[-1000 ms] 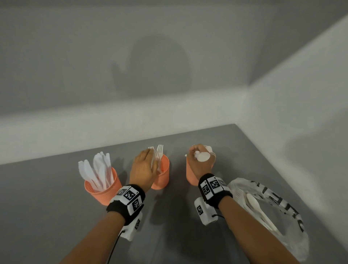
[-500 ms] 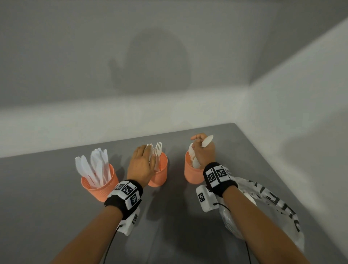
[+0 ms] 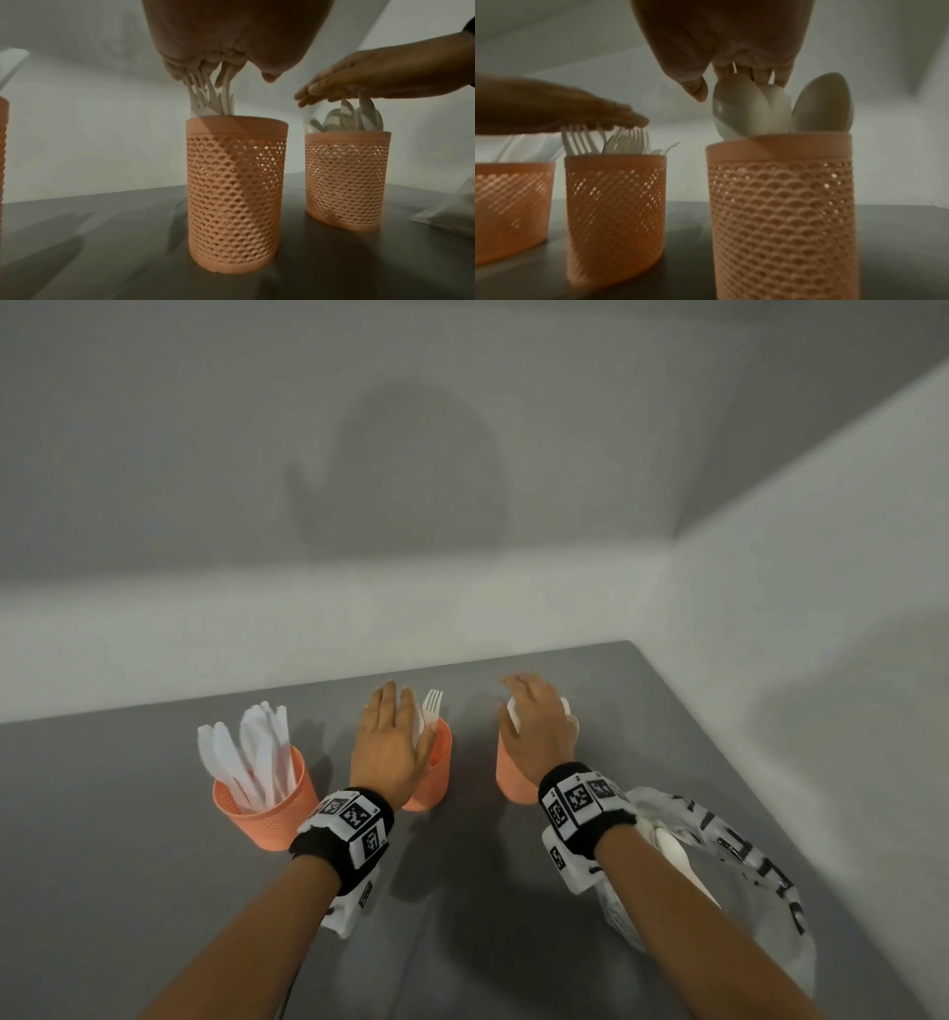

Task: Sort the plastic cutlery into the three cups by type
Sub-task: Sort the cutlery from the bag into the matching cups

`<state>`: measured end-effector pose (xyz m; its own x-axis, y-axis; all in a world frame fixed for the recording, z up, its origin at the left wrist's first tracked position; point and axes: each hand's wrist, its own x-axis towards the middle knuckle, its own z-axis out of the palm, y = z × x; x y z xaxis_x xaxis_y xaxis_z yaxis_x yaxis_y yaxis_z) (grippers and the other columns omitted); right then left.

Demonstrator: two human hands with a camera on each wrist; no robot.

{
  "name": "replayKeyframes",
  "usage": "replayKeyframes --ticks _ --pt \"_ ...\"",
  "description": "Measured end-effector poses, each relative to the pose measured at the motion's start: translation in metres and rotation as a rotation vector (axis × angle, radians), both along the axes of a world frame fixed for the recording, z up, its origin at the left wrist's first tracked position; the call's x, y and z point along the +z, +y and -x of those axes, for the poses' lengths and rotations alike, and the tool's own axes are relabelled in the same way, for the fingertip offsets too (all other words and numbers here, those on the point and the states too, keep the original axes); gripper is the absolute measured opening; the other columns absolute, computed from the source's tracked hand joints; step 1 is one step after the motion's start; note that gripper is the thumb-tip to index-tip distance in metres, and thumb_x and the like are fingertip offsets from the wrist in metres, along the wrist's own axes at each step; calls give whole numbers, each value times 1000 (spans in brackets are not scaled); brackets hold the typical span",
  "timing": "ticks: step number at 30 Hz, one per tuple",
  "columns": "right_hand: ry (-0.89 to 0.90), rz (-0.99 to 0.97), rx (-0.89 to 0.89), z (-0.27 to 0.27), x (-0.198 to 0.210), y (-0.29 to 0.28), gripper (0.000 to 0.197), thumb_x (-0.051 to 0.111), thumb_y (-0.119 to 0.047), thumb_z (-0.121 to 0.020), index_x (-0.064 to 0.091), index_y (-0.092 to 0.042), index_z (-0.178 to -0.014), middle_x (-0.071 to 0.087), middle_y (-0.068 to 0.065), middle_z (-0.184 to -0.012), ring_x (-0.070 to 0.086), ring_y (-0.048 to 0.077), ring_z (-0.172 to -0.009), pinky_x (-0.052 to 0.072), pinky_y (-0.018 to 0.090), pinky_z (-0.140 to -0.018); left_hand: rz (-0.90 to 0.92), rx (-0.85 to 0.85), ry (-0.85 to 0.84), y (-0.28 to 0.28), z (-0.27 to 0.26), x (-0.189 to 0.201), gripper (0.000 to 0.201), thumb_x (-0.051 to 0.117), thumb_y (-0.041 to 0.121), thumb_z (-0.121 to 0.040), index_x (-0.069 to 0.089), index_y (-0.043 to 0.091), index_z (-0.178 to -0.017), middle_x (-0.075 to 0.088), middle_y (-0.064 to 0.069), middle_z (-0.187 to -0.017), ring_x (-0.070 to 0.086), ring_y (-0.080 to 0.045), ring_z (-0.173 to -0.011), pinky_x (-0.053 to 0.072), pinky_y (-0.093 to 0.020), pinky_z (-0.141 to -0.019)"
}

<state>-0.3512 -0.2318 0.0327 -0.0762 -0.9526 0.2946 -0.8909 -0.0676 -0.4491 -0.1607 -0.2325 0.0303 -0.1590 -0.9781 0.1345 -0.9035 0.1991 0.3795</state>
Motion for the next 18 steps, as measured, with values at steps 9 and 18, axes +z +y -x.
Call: replayKeyframes --ticks 9,18 --pt "-129 -169 107 6 34 6 49 43 -31 -97 38 -11 -141 25 15 -154 17 26 -145 15 39 -118 30 -49 -48 4 2 16 91 -2 62 -75 17 11 -147 12 -15 -156 7 -28 -146 2 -39 -118" --pt "-295 -288 -64 91 83 96 27 51 -12 -89 66 6 -77 71 20 -80 63 27 -64 52 31 -66 40 -355 590 62 84 39 35 46 18 -90 50 7 -123 57 -8 -114 57 -22 -93 47 -33 -83"
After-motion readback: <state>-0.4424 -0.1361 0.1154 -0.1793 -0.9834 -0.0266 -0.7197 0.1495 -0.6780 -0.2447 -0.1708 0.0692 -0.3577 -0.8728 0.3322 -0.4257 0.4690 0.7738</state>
